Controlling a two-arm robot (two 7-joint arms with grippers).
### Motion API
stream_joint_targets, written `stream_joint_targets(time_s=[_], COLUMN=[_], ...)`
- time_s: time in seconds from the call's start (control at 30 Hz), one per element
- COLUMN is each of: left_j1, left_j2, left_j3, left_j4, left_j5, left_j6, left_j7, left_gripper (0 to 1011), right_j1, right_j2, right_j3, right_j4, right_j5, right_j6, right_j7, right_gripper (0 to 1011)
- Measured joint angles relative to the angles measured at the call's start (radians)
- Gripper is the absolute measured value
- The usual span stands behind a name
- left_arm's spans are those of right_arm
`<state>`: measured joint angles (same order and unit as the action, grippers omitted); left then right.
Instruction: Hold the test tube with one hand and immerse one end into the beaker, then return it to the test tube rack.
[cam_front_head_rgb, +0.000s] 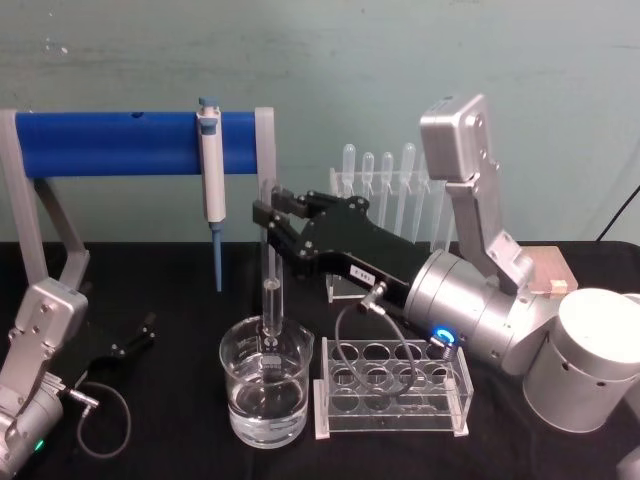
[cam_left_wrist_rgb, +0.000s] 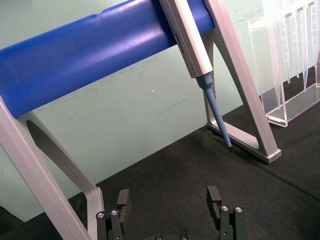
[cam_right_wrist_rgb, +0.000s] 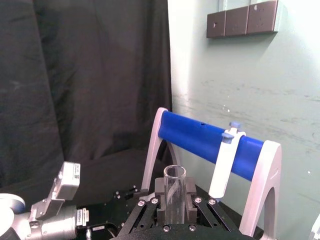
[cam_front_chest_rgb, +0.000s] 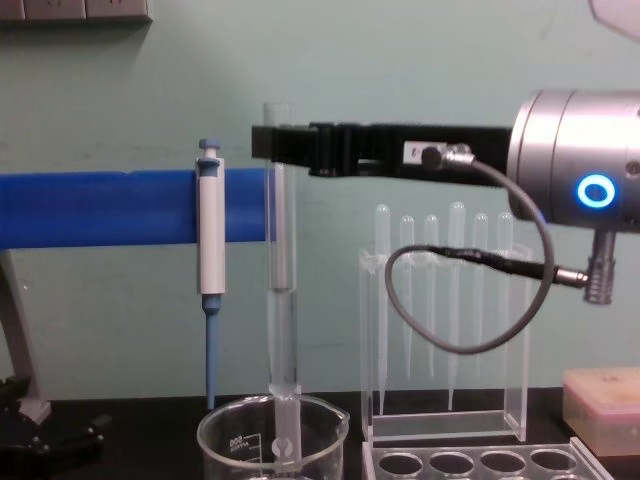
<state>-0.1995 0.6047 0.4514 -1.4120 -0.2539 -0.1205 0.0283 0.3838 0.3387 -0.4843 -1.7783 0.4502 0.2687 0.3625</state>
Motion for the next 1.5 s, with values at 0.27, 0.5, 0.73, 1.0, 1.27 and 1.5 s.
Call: stream_joint_targets(time_s=[0.27,0.5,0.73,1.0,1.27,1.5], left_j1=[0.0,0.0,0.0,0.0,0.0,0.0], left_j2=[0.0,0.0,0.0,0.0,0.0,0.0], left_j3=[0.0,0.0,0.0,0.0,0.0,0.0], left_j4=[0.0,0.0,0.0,0.0,0.0,0.0], left_j5=[0.0,0.0,0.0,0.0,0.0,0.0], left_j6=[0.0,0.0,0.0,0.0,0.0,0.0], left_j7=[0.0,0.0,0.0,0.0,0.0,0.0], left_gripper=[1000,1000,1000,1000,1000,1000], right_j1=[-0.006,-0.033,-0.077,-0.144,-0.207,-0.226], right_j2=[0.025,0.064,0.108,0.152,0.161,0.146], right_j3=[0.015,0.048,0.087,0.128,0.158,0.16], right_j4=[-0.041,-0.071,-0.104,-0.138,-0.141,-0.118], right_j5=[0.018,0.025,0.035,0.031,0.012,0.002], right_j6=[0.015,0.016,0.017,0.008,-0.029,-0.053], right_j7=[-0.023,-0.042,-0.06,-0.079,-0.093,-0.089], right_gripper=[226,226,226,226,226,226])
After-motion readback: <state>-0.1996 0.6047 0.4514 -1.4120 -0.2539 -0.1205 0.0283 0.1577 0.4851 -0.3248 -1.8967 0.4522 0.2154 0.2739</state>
